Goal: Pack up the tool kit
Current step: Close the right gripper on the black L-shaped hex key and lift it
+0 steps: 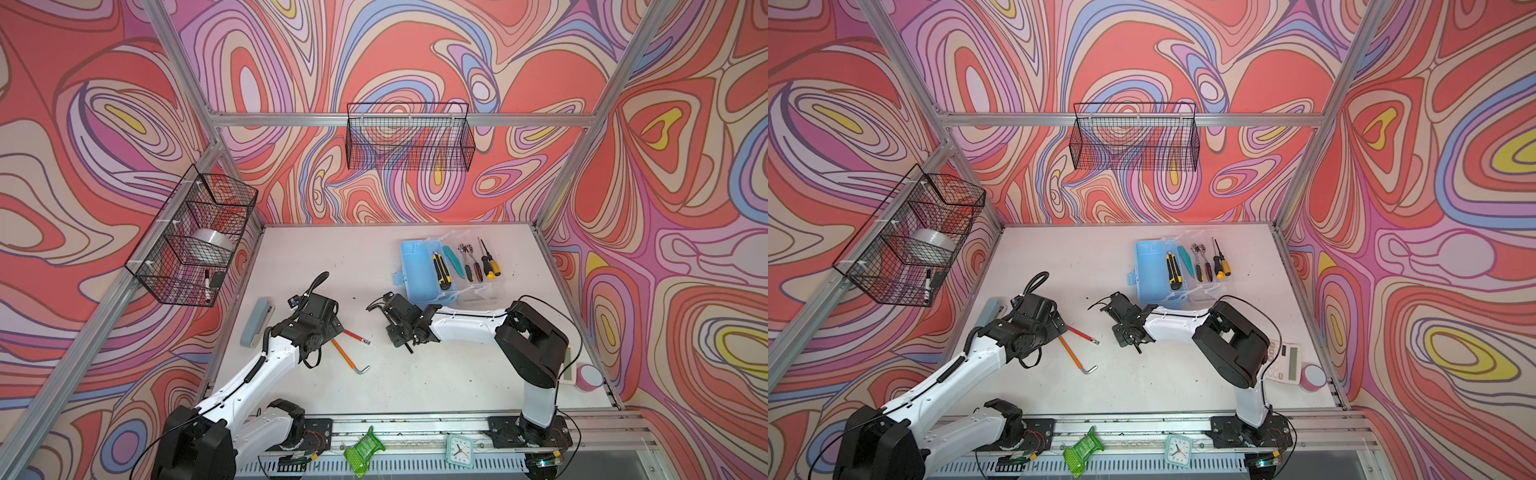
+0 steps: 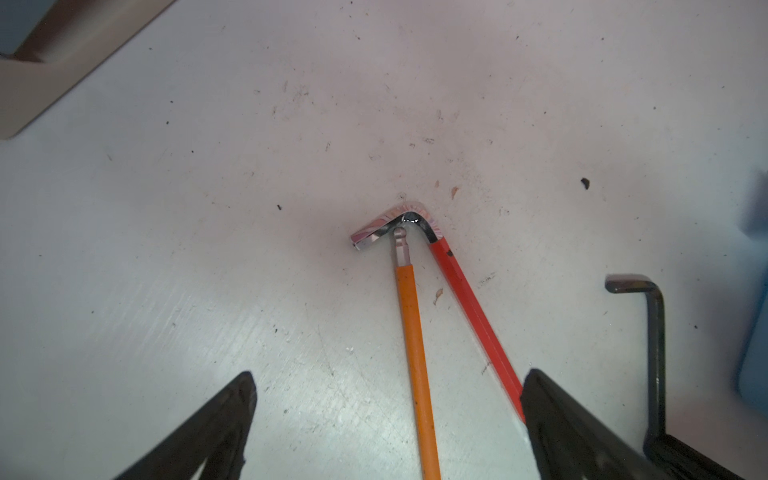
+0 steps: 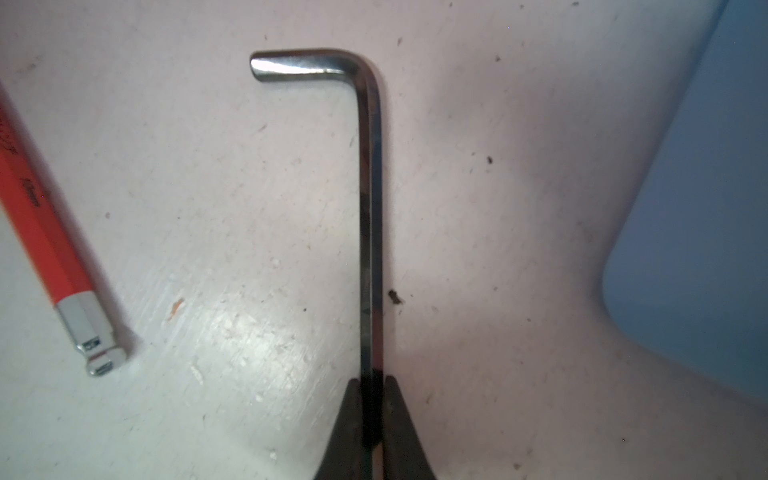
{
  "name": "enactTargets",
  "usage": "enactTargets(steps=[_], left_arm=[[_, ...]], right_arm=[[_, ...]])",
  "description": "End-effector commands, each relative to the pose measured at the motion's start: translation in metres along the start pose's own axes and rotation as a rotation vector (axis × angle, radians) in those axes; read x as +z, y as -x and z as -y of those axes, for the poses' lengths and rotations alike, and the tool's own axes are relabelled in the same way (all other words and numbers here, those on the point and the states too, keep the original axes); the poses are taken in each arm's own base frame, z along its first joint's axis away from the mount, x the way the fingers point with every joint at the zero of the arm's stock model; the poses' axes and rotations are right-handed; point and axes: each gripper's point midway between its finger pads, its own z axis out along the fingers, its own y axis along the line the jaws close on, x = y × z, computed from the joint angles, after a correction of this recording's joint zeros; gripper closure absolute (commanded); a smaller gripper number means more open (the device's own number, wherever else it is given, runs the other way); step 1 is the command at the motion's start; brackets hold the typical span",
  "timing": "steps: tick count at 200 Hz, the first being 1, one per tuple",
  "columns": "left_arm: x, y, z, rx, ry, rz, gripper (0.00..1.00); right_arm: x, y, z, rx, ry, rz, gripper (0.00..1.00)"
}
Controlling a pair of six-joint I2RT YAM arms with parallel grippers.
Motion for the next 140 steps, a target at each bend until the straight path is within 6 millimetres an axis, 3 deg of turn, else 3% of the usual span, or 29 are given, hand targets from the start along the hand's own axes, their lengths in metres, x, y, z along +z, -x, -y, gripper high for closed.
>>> enactTargets(steps=[1,64,140], left_arm=[[-0.004,0.002,0.003,0.007,-0.011,-0.009,0.00],[-0.003,-0.002,0.003,0.018,-0.019,-0.019,0.00],[-0.005,-0.006,-0.002,0.044,0.013,-0.017,0.00]], right_arm=[[0.008,-0.022,0.014,0.057,-0.011,-0.062,1.00],[0.001,-0.020,0.028,0.095,-0.035,-0.040,1.00],[0.000,-0.009,0.019,0.110,0.011,-0.002,1.00]])
